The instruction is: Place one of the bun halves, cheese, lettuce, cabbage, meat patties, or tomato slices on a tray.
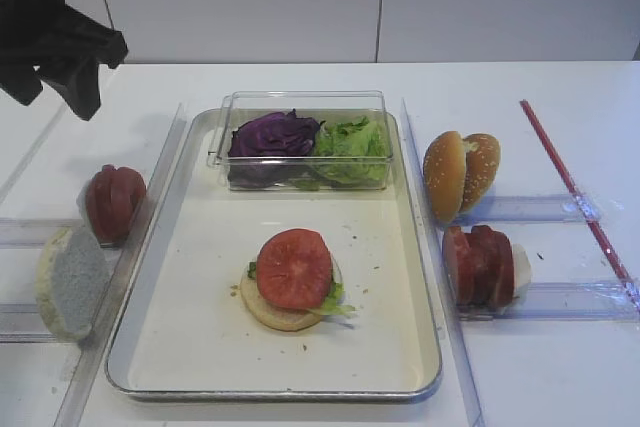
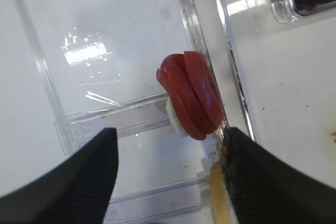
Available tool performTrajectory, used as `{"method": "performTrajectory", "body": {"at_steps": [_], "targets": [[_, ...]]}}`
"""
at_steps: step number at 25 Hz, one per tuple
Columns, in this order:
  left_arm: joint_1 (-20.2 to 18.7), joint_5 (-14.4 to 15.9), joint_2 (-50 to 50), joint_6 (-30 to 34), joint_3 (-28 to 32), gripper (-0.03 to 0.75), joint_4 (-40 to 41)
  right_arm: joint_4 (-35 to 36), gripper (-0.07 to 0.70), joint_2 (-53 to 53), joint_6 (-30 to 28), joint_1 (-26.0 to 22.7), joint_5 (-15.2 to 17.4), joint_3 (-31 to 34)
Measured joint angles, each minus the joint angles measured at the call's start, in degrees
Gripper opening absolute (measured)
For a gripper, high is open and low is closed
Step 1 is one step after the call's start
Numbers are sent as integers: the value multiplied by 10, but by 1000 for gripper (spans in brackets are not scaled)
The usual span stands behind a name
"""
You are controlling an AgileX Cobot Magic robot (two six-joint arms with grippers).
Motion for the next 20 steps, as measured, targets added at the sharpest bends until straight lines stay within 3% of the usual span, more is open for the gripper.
{"method": "performTrajectory", "body": {"at_steps": [13, 20], "targets": [[10, 9, -142, -1, 5, 438, 1, -2, 505, 0, 5, 0, 0, 0], [10, 10, -255, -1, 94, 436, 1, -3, 505, 0, 5, 0, -1, 0]]}}
